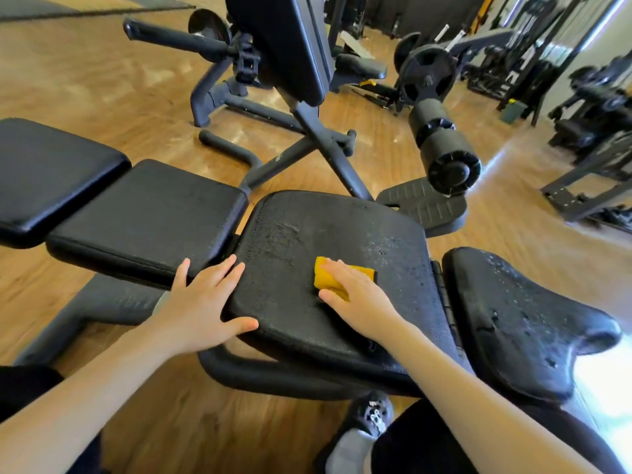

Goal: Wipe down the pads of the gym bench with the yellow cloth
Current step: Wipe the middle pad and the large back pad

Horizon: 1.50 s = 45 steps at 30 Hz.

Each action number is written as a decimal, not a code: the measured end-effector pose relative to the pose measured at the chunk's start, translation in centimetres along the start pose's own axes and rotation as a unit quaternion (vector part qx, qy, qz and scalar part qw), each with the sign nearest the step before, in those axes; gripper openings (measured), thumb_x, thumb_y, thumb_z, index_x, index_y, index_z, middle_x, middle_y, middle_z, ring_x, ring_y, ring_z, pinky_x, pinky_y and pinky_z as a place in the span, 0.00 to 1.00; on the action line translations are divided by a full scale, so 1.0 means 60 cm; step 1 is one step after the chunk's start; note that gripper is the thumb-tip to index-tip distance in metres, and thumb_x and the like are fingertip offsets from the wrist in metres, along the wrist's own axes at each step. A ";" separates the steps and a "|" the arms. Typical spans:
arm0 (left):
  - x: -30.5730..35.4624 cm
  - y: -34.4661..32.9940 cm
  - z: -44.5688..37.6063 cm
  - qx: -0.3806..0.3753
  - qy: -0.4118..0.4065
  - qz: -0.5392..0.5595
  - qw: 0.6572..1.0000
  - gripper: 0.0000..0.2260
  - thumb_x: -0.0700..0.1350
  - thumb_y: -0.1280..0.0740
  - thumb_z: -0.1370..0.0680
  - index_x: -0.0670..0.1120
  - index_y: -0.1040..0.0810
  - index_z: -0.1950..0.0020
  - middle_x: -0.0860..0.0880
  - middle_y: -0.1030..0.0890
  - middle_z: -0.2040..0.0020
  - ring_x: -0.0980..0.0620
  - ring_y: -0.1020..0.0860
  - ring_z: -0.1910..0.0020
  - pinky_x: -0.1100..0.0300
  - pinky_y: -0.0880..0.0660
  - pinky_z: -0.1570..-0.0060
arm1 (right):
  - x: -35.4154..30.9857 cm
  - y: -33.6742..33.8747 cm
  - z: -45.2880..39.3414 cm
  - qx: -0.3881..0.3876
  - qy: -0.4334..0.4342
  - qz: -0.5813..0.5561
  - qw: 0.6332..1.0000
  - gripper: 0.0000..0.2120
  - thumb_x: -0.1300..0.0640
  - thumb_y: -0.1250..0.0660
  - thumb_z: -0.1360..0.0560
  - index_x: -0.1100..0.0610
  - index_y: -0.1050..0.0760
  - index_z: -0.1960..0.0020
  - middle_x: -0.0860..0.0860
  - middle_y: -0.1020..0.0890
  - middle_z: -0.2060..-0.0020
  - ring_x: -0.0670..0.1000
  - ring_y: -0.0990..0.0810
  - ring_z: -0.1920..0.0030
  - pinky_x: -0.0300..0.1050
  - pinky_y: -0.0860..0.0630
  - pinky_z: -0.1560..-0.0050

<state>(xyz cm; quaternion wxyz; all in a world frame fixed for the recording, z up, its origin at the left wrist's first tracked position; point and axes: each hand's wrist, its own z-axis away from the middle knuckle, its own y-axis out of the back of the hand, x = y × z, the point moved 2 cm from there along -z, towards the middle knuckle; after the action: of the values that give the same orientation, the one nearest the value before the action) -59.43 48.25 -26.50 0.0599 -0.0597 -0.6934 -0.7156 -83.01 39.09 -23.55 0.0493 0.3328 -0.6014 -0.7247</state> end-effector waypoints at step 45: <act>0.060 -0.009 -0.024 0.129 -0.029 0.128 0.983 0.27 0.57 0.48 0.28 0.47 0.27 0.34 0.48 0.29 0.32 0.47 0.37 0.29 0.49 0.46 0.32 | 0.130 0.064 -0.219 0.080 -0.074 -0.016 0.994 0.24 0.56 0.42 0.22 0.52 0.42 0.28 0.54 0.37 0.28 0.56 0.39 0.28 0.48 0.40 0.32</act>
<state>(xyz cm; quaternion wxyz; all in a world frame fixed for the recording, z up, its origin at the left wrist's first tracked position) -63.07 46.78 -26.44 0.1381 -0.1601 -0.7677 -0.6050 -83.19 23.31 -24.10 -0.0337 0.2906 -0.6540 -0.6976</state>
